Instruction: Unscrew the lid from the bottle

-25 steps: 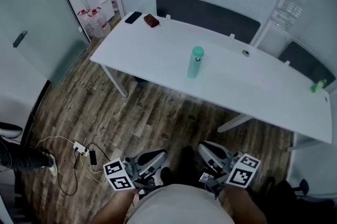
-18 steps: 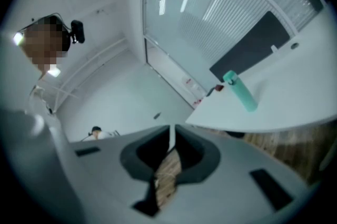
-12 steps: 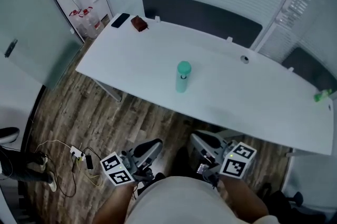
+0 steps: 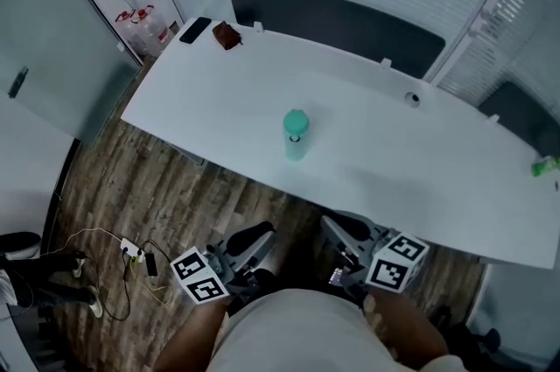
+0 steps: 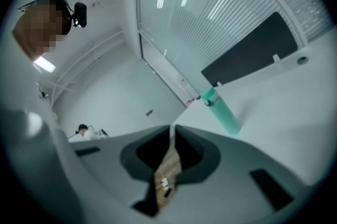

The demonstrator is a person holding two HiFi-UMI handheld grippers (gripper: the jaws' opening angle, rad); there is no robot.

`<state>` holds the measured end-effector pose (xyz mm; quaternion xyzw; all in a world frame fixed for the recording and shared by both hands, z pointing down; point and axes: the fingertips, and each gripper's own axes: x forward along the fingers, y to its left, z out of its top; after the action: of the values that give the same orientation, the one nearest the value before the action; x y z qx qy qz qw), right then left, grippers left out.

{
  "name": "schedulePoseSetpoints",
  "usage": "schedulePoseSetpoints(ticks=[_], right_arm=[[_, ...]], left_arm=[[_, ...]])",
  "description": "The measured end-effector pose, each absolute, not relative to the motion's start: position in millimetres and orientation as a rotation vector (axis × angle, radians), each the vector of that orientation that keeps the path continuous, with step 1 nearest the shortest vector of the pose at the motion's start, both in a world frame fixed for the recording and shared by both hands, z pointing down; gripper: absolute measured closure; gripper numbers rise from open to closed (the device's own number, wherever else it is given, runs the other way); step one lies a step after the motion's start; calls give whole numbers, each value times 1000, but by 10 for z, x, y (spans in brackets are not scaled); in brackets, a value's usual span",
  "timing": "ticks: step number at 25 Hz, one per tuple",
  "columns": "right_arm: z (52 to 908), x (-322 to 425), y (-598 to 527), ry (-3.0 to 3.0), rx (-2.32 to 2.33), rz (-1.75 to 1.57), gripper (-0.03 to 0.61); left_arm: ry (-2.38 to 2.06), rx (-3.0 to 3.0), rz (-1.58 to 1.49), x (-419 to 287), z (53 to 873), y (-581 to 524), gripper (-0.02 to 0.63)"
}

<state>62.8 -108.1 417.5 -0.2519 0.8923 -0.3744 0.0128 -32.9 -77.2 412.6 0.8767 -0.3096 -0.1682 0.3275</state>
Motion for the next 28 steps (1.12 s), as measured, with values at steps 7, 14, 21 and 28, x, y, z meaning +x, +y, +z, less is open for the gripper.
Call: schedulePoseSetpoints(ticks=[7,14,21,28], right_arm=[[4238,538,-1205,2780,-852,-1178,554],[4249,420,-1211,2729,-954,-1177,554],[4270,358,-1285,2722,-1015,-1171,554],[4262,269,-1784,2777,-1061,-1059,554]], left_arm=[[-764,2302,-407,-384,4182,-906,546],[-681,2315,-378,-502,4189,-1000,546],[-649,2303,-359,-578,4254,-1066,545],[-653,2397,-263,-468,4349,-1531,537]])
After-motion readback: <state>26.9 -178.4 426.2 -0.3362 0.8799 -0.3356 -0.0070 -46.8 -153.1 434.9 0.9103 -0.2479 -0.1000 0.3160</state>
